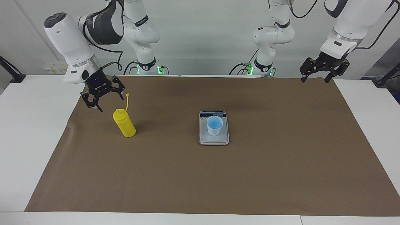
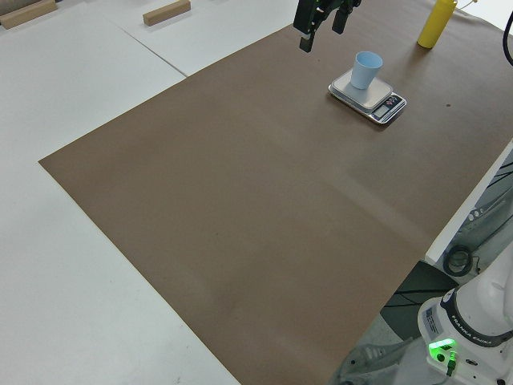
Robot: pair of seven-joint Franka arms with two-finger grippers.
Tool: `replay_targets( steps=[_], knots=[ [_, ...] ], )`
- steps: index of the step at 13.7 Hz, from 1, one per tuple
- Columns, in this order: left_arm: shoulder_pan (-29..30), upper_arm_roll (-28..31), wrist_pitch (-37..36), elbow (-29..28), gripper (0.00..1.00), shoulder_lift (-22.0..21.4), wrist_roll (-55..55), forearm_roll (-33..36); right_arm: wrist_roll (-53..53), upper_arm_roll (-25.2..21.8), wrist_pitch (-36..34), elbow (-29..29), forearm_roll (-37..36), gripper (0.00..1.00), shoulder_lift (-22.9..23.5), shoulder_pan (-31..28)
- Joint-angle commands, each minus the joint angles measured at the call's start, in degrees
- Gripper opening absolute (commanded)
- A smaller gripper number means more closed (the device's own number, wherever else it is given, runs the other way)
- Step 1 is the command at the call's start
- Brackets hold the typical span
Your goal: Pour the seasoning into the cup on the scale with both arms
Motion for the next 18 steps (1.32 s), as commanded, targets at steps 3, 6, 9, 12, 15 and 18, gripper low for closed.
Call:
replay_targets(
  steps=[3, 6, 9, 12, 15, 18],
  knots=[
    [0.7, -0.3, -0.4, -0.9, 1.00, -1.1, 0.6, -0.3, 24.1, 0.3, -6.2, 5.7, -6.4, 1.00, 1.0, 5.2],
    [0.7, -0.3, -0.4, -0.9, 1.00, -1.1, 0.6, -0.3, 34.3, 0.3, -8.1, 8.2, -14.2, 1.00, 1.0, 10.2],
    [0.7, -0.3, -0.4, -0.9, 1.00, -1.1, 0.6, -0.3, 44.5, 0.4, -13.2, 14.1, -14.3, 1.00, 3.3, 11.0],
    [0.7, -0.3, -0.4, -0.9, 1.00, -1.1, 0.6, -0.4, 44.7, 0.3, -16.2, 17.2, -13.2, 1.00, 3.4, 10.1],
    [0.7, -0.3, -0.4, -0.9, 1.00, -1.1, 0.6, -0.3, 44.7, 0.1, -21.1, 22.0, -12.9, 1.00, 4.8, 9.5],
    [0.7, -0.3, -0.4, -0.9, 1.00, -1.1, 0.6, -0.4, 44.7, 0.0, -24.3, 25.1, -13.0, 1.00, 4.7, 8.8]
  ],
)
